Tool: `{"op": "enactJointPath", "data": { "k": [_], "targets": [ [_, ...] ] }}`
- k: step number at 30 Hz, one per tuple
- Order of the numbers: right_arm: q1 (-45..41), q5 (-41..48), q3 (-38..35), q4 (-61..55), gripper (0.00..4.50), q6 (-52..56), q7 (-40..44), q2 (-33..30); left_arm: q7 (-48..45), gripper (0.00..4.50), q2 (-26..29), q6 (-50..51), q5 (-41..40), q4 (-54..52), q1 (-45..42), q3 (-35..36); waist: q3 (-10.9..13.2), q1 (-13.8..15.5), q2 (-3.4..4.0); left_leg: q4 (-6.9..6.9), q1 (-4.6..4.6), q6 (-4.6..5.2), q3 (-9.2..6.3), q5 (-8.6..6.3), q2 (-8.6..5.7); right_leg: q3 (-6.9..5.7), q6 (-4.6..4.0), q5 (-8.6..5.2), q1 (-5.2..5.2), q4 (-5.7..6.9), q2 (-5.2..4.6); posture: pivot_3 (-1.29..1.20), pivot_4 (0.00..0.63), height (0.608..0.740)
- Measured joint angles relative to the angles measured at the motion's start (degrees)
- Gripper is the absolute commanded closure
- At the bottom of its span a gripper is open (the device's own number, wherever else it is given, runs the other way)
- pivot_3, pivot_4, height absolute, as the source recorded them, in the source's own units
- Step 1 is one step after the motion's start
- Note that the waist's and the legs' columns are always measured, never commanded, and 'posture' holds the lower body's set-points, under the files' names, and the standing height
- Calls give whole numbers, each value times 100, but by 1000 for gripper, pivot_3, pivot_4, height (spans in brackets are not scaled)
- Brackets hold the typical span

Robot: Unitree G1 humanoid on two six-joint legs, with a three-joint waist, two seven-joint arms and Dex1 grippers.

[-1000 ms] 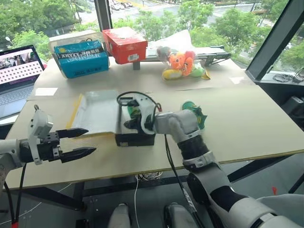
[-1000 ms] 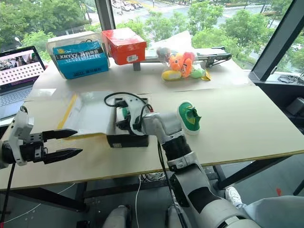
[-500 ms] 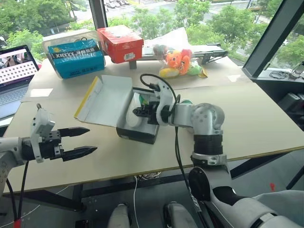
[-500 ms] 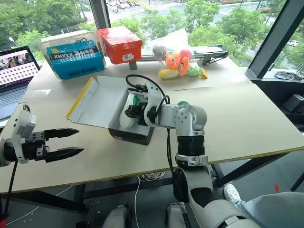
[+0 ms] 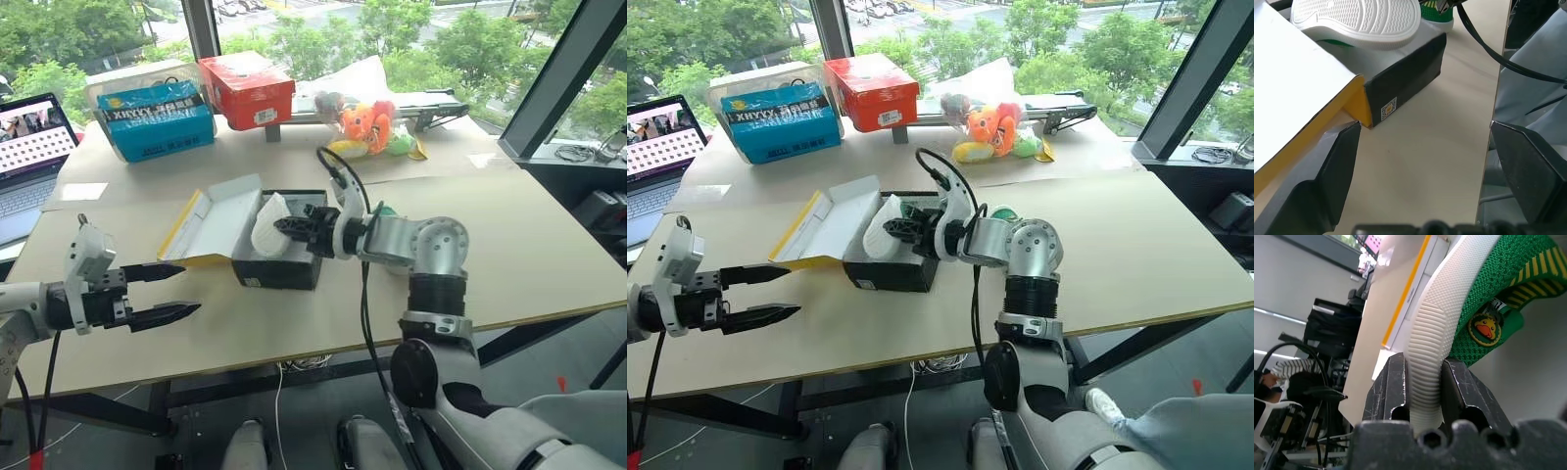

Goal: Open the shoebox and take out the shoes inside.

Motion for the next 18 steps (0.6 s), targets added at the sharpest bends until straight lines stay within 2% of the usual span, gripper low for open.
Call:
{"op": "enactJointPath", "data": {
  "k": [7,18],
  "targets": [
    [0,266,50,-78,3968,84,-30,-3,-6,0,0,-1,7,0,1,0,0,6,0,0,0,0,-1,0,0,-1,-1,-1,0,0,0,0,150,732],
    [-28,1157,-238,-894,3968,216,-607,-46,-46,0,0,-17,36,12,-30,-84,0,9,0,0,-1,0,-1,0,0,-1,0,0,1,0,-1,0,150,732]
  ]
}}
